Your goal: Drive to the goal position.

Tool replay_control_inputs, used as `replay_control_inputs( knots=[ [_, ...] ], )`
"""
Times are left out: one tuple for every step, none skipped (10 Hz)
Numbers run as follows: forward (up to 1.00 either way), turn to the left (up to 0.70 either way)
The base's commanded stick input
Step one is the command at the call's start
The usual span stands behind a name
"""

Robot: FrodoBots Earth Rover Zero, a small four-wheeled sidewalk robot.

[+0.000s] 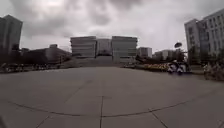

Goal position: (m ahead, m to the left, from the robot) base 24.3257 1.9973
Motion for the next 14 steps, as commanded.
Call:
replay_control_inputs(
  knots=[
    [0.70,0.00],
    [0.70,0.00],
    [0.70,0.00],
    [0.70,0.00],
    [0.70,0.00],
    [0.70,0.00],
    [0.70,0.00],
    [0.70,0.00],
    [0.70,0.00],
    [0.70,0.00],
    [0.70,0.00],
    [0.70,0.00],
    [0.70,0.00],
    [0.70,0.00]
  ],
)
